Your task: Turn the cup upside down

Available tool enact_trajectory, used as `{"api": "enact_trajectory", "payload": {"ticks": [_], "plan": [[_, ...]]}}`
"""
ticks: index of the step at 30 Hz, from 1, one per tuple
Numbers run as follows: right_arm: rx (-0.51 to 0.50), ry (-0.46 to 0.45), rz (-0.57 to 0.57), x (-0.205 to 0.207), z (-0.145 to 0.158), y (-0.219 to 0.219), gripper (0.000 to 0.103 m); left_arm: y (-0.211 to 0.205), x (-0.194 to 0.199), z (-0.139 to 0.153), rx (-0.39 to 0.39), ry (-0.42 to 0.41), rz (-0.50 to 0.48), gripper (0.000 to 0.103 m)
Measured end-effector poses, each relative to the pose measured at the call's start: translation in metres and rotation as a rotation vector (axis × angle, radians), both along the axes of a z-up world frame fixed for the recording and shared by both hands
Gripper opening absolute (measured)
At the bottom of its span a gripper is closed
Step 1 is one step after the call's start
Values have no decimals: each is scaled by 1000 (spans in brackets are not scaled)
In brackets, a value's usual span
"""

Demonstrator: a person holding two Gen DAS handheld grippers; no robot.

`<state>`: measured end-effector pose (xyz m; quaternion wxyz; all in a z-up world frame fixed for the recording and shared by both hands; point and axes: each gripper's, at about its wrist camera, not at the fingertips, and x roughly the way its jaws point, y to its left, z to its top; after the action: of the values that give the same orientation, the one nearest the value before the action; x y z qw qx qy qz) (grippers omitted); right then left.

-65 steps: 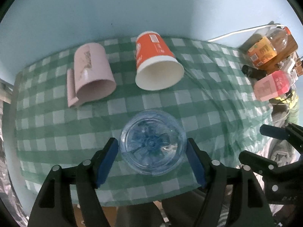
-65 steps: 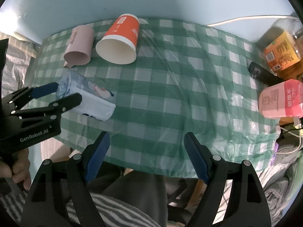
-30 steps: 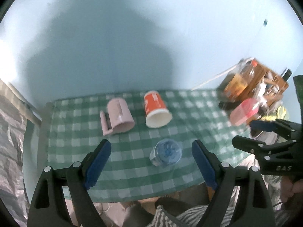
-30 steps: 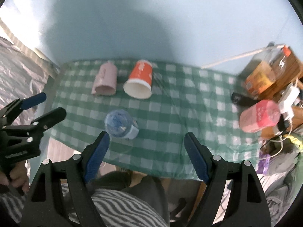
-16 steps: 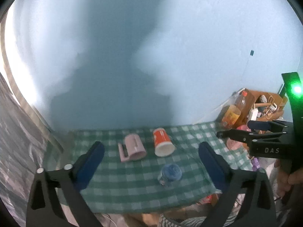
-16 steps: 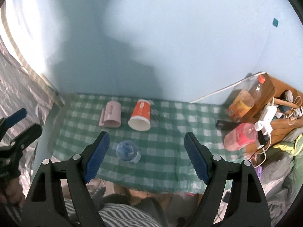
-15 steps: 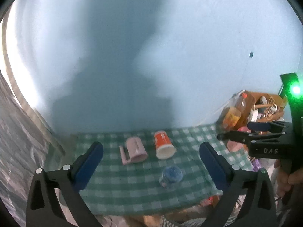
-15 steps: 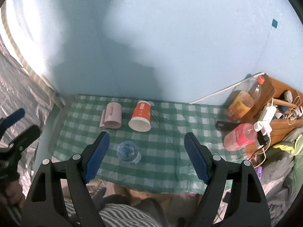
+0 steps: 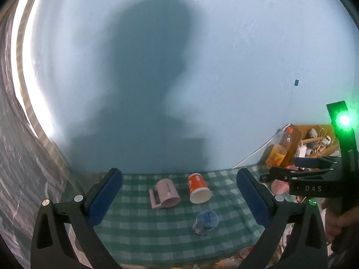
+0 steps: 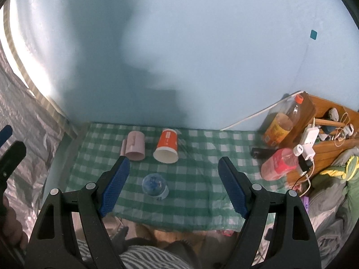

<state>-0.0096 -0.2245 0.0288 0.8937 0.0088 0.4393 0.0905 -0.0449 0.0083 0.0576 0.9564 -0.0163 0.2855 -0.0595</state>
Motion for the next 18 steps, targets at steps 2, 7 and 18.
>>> {"api": "enact_trajectory", "payload": {"ticks": [2, 7, 18], "plan": [[0, 10, 0, -1, -2, 0, 81, 0, -1, -1, -7, 7, 4, 103], [-8, 23, 1, -4, -3, -1, 81, 0, -3, -3, -1, 32, 9, 103], [2, 43, -13, -8, -6, -3, 81, -6, -2, -7, 23, 62, 6, 103]]}}
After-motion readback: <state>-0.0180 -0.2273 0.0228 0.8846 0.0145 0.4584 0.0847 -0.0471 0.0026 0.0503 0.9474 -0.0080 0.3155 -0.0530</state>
